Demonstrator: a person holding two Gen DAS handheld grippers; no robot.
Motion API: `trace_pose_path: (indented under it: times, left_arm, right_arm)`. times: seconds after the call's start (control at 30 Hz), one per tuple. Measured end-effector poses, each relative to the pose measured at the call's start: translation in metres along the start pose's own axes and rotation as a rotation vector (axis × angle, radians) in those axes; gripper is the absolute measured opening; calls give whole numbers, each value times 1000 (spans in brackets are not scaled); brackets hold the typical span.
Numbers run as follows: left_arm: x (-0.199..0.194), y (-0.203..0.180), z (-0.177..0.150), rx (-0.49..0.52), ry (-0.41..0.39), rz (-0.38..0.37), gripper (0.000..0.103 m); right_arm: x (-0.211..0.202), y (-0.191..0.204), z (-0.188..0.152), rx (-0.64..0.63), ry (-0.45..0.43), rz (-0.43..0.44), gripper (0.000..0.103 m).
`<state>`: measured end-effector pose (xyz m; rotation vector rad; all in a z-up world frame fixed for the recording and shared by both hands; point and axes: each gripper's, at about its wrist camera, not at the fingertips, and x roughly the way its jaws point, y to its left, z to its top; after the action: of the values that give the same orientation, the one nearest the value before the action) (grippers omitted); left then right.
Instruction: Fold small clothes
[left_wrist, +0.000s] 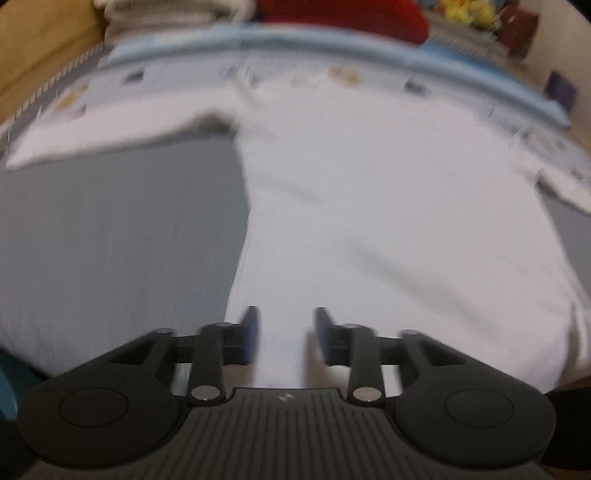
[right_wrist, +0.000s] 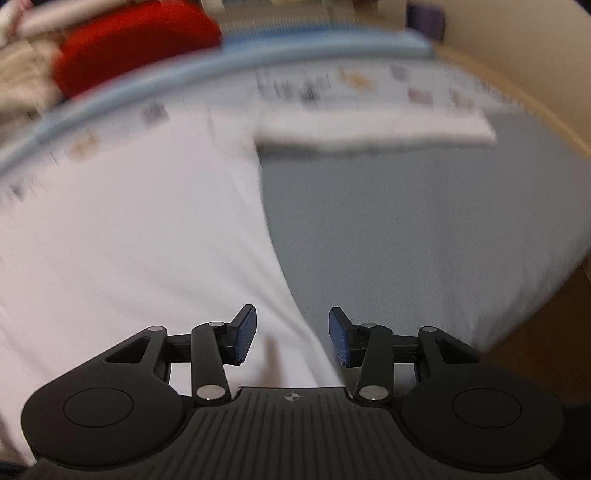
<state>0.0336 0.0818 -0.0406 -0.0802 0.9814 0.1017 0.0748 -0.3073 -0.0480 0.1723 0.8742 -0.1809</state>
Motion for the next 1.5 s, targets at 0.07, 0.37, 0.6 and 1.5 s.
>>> trace_pose_path:
  times: [0.07,0.37,0.6,1.5]
  left_arm:
    - [-13,-4,1,0,-57,-26,58]
    - [-29,-25,16,11,-205,-89,74]
    - [-49,-25,22,13,-268,-79,82]
    - [13,52,172,-13,-376,44,72]
  right_arm:
    - [-21,6,8,-20,-84,40,45]
    - [-89,32,63,-145,-308,286,56]
    - [-70,38,48,-101,-290,268,58]
    - [-55,67,49,-178,-331,148,57]
